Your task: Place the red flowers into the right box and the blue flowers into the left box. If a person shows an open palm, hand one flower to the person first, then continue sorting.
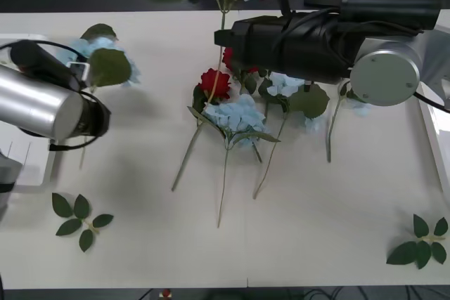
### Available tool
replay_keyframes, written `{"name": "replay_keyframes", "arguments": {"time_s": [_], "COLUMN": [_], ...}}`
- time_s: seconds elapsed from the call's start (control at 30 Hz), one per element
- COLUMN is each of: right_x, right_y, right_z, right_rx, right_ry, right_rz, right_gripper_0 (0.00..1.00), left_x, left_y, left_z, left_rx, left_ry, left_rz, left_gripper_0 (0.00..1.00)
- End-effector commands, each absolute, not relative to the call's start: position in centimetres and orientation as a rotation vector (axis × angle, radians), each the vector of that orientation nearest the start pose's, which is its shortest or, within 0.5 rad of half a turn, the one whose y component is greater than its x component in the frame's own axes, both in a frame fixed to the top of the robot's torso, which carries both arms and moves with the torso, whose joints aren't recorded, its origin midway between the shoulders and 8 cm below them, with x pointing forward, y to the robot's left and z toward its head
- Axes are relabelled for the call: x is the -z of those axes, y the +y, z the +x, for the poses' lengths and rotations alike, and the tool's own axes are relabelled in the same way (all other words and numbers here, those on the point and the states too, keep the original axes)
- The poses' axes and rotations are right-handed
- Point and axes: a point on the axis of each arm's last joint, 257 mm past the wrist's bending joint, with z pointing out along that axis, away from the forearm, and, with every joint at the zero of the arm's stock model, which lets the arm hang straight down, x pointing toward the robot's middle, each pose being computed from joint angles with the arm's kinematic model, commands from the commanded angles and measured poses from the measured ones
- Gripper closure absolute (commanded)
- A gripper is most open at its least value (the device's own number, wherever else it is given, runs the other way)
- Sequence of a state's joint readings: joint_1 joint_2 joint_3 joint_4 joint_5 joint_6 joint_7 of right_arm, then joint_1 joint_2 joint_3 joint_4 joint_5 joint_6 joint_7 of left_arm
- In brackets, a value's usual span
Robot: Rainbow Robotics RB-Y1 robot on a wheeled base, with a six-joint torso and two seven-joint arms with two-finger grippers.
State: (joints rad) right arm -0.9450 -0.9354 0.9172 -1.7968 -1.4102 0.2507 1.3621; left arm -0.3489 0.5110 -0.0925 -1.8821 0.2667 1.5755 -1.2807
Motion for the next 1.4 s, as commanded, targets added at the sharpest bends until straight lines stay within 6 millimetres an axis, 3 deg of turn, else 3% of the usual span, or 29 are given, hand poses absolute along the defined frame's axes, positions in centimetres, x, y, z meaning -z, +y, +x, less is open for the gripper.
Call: {"name": "replay_keyframes", "arguments": {"time_s": [0.03, 0.2, 0.33, 0.37, 0.4, 0.83, 1.03, 1.1, 1.17, 1.2, 1.23, 1.27, 1.4], "right_x": [-0.4, -2.7, -4.0, -4.0, -4.1, -4.1, -4.1, -4.1, -4.1, -4.1, -4.1, -4.1, -4.1], "right_y": [5.5, 6.9, 7.2, 7.2, 7.2, 7.5, 7.5, 7.5, 7.5, 7.5, 7.5, 7.5, 7.5], "right_z": [49.4, 48.9, 48.8, 48.8, 48.8, 48.7, 48.7, 48.7, 48.7, 48.7, 48.7, 48.7, 48.7], "right_rx": [-1.074, -1.158, -1.192, -1.192, -1.204, -1.237, -1.237, -1.237, -1.237, -1.237, -1.237, -1.237, -1.237], "right_ry": [1.674, 1.595, 1.571, 1.571, 1.575, 1.586, 1.586, 1.586, 1.586, 1.586, 1.586, 1.586, 1.586], "right_rz": [-0.608, -0.561, -0.539, -0.539, -0.530, -0.505, -0.505, -0.505, -0.505, -0.505, -0.505, -0.505, -0.505], "right_gripper_0": [1.00, 1.00, 1.00, 1.00, 1.00, 1.00, 1.00, 1.00, 1.00, 1.00, 1.00, 1.00, 1.00], "left_x": [19.6, 16.5, 15.3, 15.3, 15.4, 19.1, 19.5, 19.6, 19.6, 19.5, 19.6, 19.7, 20.1], "left_y": [37.2, 44.0, 49.2, 49.2, 51.0, 57.3, 57.6, 57.8, 57.6, 57.6, 57.6, 57.6, 57.1], "left_z": [48.2, 47.3, 46.3, 46.3, 45.9, 47.5, 47.6, 47.5, 47.6, 47.7, 47.6, 47.6, 47.6], "left_rx": [-0.279, -0.377, -0.503, -0.503, -0.545, -0.704, -0.744, -0.768, -0.769, -0.769, -0.767, -0.769, -0.773], "left_ry": [2.484, 2.466, 2.477, 2.477, 2.487, 2.480, 2.478, 2.477, 2.475, 2.474, 2.476, 2.478, 2.493], "left_rz": [-0.098, -0.184, -0.237, -0.237, -0.254, -0.273, -0.246, -0.232, -0.226, -0.224, -0.226, -0.223, -0.190], "left_gripper_0": [1.00, 1.00, 1.00, 1.00, 1.00, 1.00, 0.99, 0.88, 0.41, 0.32, 0.12, 0.00, 0.00]}}
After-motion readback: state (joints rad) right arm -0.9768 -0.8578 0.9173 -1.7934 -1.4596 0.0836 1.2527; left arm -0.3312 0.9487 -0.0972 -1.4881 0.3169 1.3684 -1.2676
